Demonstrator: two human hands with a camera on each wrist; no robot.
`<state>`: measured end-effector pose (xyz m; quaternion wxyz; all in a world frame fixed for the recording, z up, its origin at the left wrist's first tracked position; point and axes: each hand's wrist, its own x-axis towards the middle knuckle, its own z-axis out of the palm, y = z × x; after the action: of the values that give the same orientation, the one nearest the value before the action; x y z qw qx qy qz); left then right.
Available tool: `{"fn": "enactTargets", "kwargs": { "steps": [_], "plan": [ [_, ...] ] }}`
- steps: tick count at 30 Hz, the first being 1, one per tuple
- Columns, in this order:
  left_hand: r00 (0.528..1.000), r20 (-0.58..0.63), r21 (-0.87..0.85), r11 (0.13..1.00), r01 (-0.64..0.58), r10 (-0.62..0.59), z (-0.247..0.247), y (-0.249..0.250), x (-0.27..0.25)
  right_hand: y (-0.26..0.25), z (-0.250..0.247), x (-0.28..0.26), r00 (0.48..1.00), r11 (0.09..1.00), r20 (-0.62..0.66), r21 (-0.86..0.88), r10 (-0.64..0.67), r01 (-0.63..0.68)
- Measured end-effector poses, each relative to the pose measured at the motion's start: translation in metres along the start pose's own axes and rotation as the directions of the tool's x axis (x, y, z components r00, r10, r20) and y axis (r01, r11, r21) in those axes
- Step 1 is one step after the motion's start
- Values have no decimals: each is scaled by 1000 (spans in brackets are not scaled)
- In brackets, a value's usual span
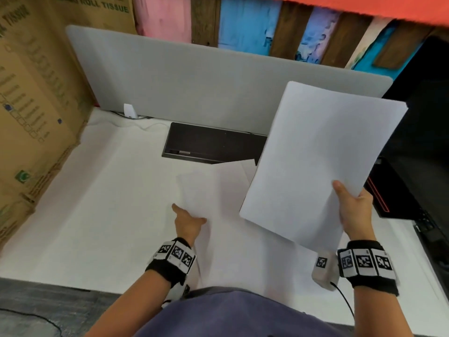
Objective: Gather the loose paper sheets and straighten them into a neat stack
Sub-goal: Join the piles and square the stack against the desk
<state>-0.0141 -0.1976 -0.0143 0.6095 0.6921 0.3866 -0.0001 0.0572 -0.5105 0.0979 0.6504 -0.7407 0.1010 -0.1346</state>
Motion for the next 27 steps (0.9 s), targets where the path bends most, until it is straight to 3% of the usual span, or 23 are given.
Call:
{"fn": "enactTargets", "kwargs": {
  "steps": [3, 6, 8, 10, 13, 17, 18, 21, 23, 25, 27],
  "plan": [
    [991, 130, 215, 977, 0, -29, 15, -2, 11, 3, -7, -1, 1000, 1000, -18, -7, 18, -18],
    [973, 215, 356, 921, -156, 82, 28, 6, 5, 3, -9, -2, 999, 1000, -27, -15, 24, -24],
    [953, 218, 327, 904, -275, 211, 37, 10, 3, 4, -10, -1, 999, 999, -35, -26, 20, -21],
    [942, 182, 182, 932, -313, 281, 37, 15, 3, 4, -12, 2, 999, 999, -46, -36, 24, -26],
    [954, 207, 39, 973, -227, 214, 39, 17, 6, 3, -10, 6, 998, 999, -59, -29, 34, -35],
    [903, 415, 97, 981, -166, 112, 60, 9, 1, 4, -9, 8, 997, 998, -71, -39, 36, -39],
    [904, 416, 115, 980, -162, 101, 62, 8, 2, 4, -9, 8, 997, 998, -69, -46, 36, -39],
    [957, 278, 3, 996, -90, 86, 45, 9, 27, 3, -14, 9, 996, 998, -82, -48, 42, -46],
    [988, 151, -213, 977, -5, 38, 15, 15, 48, 3, -18, 9, 994, 997, -91, -48, 55, -60],
    [993, 111, -402, 912, 75, -32, -9, 17, 58, 5, -20, 9, 993, 997, -96, -42, 68, -72],
    [986, 152, -428, 894, 133, -74, -13, 13, 51, 6, -17, 8, 993, 997, -91, -34, 72, -75]
  ]
}}
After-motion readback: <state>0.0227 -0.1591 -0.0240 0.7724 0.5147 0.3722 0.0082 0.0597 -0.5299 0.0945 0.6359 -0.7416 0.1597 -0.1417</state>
